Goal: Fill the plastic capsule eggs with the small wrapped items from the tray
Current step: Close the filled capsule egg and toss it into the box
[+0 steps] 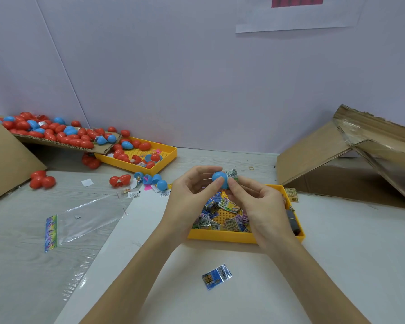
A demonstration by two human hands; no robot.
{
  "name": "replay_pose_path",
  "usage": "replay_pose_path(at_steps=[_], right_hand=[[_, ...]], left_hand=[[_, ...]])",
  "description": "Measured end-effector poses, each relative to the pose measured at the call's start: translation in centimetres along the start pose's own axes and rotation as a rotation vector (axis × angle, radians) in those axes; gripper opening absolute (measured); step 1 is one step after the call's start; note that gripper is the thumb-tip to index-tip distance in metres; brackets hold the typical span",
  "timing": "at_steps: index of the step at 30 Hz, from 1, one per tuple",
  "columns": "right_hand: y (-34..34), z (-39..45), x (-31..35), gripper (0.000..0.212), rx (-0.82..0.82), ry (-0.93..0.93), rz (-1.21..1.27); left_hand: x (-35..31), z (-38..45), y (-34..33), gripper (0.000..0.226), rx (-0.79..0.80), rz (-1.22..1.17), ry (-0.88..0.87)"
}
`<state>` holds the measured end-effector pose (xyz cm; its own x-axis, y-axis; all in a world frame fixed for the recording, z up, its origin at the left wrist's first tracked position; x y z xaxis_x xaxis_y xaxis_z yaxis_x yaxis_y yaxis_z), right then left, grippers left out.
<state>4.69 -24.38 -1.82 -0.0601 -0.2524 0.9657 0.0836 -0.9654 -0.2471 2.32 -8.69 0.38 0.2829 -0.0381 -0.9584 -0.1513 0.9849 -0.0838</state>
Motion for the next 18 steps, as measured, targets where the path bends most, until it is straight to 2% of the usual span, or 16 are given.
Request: replay_pose_path(at_steps=[3,14,18], right_hand=[[0.13,0.02,0.08,0.045,-0.018,0.008,-0.013],[0.12,-0.1,0.46,0.04,-0.014,0.041,-0.113],[-0.03,-0.02,-0.06,0.053,-0.003,-0.007,-0.085]], left_hand=[[-0.09,0.05,0.07,0.025,-0.017,0.0,-0.004],[-0.43,-0.01,0.02,0.024,0.005,0.002,-0.028],[-0.57,-0.17,-0.28,0.034,0.03,-0.025,-0.032]])
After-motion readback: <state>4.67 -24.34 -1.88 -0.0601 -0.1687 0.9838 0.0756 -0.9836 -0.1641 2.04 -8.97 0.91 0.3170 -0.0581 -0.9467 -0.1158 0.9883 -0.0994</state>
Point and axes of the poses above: each hand's wrist, its own z-axis towards the middle knuckle, its own y-axis out of the back of the hand, x = y × z, the point moved 10 cm from there along z, towards the middle knuckle, and after that the axes turned 2 degrees about -x, right-handed, at the moved point
